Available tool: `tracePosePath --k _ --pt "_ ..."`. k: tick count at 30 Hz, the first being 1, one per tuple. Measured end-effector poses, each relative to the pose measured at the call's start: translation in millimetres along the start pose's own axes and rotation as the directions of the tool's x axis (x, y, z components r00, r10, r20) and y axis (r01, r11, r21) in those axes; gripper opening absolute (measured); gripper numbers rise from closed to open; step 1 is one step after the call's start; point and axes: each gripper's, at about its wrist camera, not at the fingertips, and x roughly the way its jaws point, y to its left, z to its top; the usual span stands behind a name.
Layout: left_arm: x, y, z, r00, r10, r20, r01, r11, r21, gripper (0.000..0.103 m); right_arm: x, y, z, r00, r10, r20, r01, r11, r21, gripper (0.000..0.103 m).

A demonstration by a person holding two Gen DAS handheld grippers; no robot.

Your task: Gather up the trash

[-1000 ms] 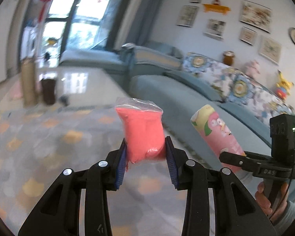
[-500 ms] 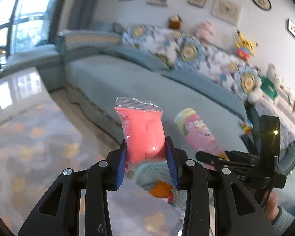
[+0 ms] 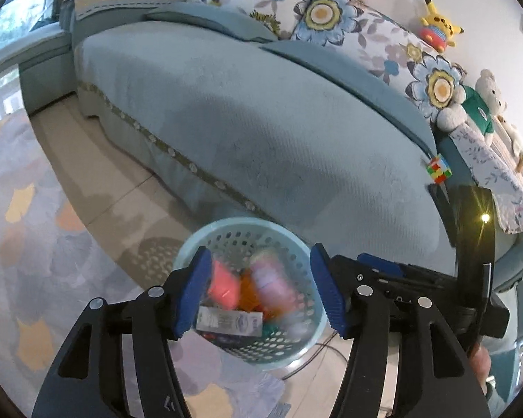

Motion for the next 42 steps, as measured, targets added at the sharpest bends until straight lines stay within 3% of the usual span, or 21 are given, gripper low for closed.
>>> tracePosePath --k 9,17,21,22,25,31,34,36,40,42 --pt "-39 -6 -2 0.997 0.024 0.069 -0.026 0.999 0.028 0.062 -17 -5 -13 0.999 0.031 0.042 -0.03 0.999 -0.024 0.055" --pt "-117 -19 -18 0.975 0.076 0.208 -0.088 0.995 0.049 0.069 -71 47 -32 0.982 0.022 0.188 0.012 0.984 -0.177 0.055" --pt "-154 -29 -36 0.934 0.162 0.318 -0.183 0.982 0.039 0.078 -105 74 -50 0.96 0.022 0.279 0.053 0.965 -0.257 0.059" --pt "-163 -31 -44 0.91 0.217 0.353 -0.24 0.97 0.024 0.082 -115 83 -57 0.95 0.017 0.312 0.073 0.958 -0.276 0.062" --pt "-176 -30 -58 0.859 0.309 0.408 -0.324 0.945 -0.034 0.086 -134 101 -70 0.929 0.011 0.371 0.108 0.948 -0.299 0.065" --pt "-181 -23 -77 0.779 0.42 0.465 -0.433 0.898 -0.084 0.086 -148 121 -83 0.892 -0.056 0.449 0.182 0.953 -0.243 0.078" --pt "-182 -11 -78 0.785 0.416 0.459 -0.409 0.905 -0.12 0.086 -148 127 -90 0.874 -0.075 0.481 0.208 0.951 -0.229 0.078" --pt "-181 -4 -81 0.78 0.425 0.459 -0.408 0.902 -0.142 0.086 -147 130 -95 0.862 -0.087 0.499 0.223 0.95 -0.219 0.078" --pt "-177 -3 -82 0.747 0.487 0.452 -0.494 0.862 -0.112 0.086 -146 139 -103 0.85 -0.07 0.523 0.223 0.946 -0.235 0.078" --pt "-175 -1 -84 0.741 0.498 0.45 -0.514 0.852 -0.097 0.086 -147 143 -108 0.84 -0.065 0.539 0.23 0.942 -0.244 0.078"
